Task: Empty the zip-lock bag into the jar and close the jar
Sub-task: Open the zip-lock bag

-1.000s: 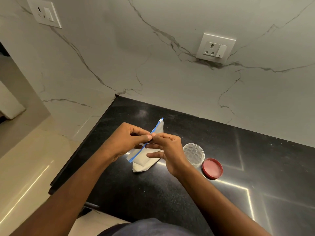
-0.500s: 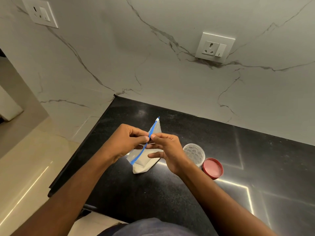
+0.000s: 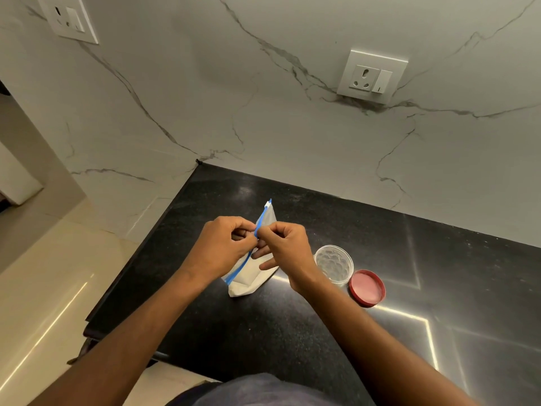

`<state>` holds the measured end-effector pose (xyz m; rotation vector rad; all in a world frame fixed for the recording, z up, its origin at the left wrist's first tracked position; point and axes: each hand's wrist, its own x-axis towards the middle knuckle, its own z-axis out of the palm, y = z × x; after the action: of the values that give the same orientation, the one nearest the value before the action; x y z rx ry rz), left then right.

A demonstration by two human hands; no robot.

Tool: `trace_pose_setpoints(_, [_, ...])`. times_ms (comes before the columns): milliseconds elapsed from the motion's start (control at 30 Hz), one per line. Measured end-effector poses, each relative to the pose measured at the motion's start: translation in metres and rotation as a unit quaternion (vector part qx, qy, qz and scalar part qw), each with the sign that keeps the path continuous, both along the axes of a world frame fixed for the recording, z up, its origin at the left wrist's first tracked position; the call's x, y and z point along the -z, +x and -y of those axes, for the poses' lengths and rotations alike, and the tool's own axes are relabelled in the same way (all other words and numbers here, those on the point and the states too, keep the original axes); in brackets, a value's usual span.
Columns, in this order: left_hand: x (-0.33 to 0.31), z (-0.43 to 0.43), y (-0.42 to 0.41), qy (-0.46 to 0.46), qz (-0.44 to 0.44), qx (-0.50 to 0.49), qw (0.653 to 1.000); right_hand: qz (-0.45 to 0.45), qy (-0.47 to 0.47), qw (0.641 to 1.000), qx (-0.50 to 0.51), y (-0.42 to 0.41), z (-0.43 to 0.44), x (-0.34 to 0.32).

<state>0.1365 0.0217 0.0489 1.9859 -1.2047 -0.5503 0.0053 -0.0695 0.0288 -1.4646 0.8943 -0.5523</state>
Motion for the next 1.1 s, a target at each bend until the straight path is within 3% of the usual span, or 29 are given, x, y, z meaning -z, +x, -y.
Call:
trace_pose_setpoints(133, [-0.011,0.001,0.019,-0.003,0.024,-0.022,0.999,-0.006,-0.037,0.999,0.033,-0.011,0.003,0.000])
trace_pose_setpoints(367, [-0.032,0.013,0.036,0.077,0.234,0.016,0.969,-0.005,-0.048,0.999,0.023,-0.027,0.000,-0.010])
trace_pose_setpoints(467, [-0.050,0.020,0.019,0.048,0.259,0.031,0.964,-0.014,-0.075,0.997,0.015,-0.022,-0.003,-0.016])
trace_pose_setpoints(600, [-0.057,0.027,-0.007,0.083,0.164,0.057,0.981,-0.016,-0.091,0.996,0.007,-0.016,-0.010,-0.018])
trace_pose_setpoints(800, [-0.056,0.046,-0.015,0.142,0.040,0.019,0.989,-0.011,-0.122,0.992,0.001,-0.017,-0.022,-0.011])
trace_pose_setpoints(933, [-0.053,0.049,-0.012,0.093,-0.016,0.005,0.996,-0.011,-0.101,0.995,0.006,-0.030,-0.014,-0.016])
trace_pose_setpoints(1100, [-0.067,0.047,-0.004,0.027,-0.113,0.022,0.993,0.023,-0.108,0.991,0.081,-0.078,0.018,-0.030])
